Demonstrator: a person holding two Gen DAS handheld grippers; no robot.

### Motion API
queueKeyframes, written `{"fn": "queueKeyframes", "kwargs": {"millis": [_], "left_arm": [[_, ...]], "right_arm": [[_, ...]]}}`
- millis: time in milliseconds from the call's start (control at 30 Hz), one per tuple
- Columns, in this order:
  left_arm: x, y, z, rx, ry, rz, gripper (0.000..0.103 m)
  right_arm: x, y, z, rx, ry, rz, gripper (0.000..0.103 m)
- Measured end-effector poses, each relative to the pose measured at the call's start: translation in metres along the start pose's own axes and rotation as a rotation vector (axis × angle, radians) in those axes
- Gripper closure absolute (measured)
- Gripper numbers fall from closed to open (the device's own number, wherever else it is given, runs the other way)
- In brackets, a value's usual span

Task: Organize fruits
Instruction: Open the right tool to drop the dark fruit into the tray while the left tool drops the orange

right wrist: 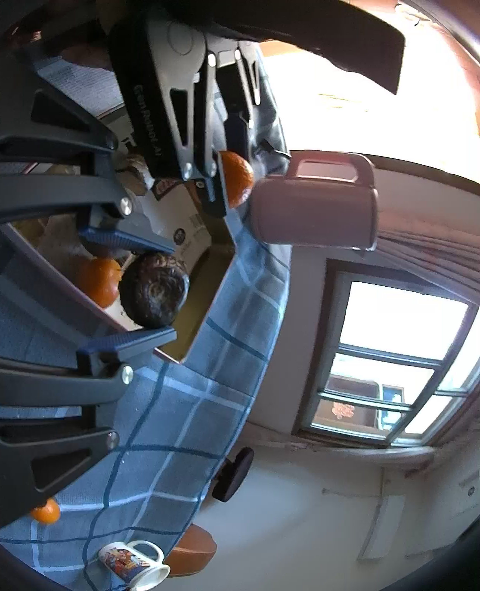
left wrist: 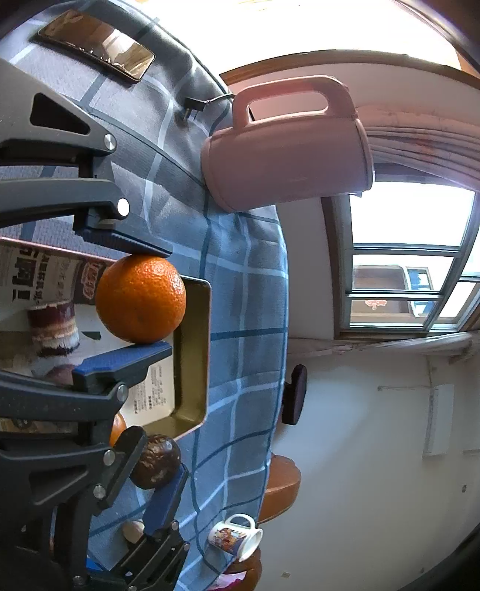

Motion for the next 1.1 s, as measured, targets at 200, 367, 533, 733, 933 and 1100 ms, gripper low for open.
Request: {"fn": "queueKeyframes", "kwargs": {"millis": [200, 367, 533, 733, 933, 1100], "left_arm": [[0.005, -0.005, 0.004, -0.007, -0.027, -0.003, 0.054], [0.007, -0.005, 0.005, 0.000, -0.042, -0.009, 0.054], [0.008, -0.005, 0.005, 0.001, -0.042, -0.014, 0.054], [0.008, -0.005, 0.006, 0.005, -0.042, -0.019, 0.054], [0.006, -0.007, 0.005, 0.005, -0.041, -0.024, 0.054], [0.005, -0.004, 0.006, 0.012, -0.040, -0.021, 0.051]], "right_arm": [[0.010, -0.009, 0.001, -0.029, -0.044, -0.023, 0.061], [0.016, -0.012, 0.002, -0.033, -0.069, -0.037, 0.060], [0.018, -0.012, 0.002, -0.029, -0.080, -0.041, 0.060], [0.017, -0.012, 0.003, -0.030, -0.079, -0.040, 0.060], [0.016, -0.014, 0.002, -0.046, -0.070, -0.029, 0.060], [0.015, -0.015, 0.002, -0.052, -0.066, -0.025, 0.060]]}}
Point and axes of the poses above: each gripper's, at about its wrist camera, not at the fingertips, and x roughly the way its jaws point, y to its right, z to its underside, the point moved 5 cm from there along x, roughly the way its jaws point, and after that the axes turned 12 degrees about z, right-handed, at the moved point
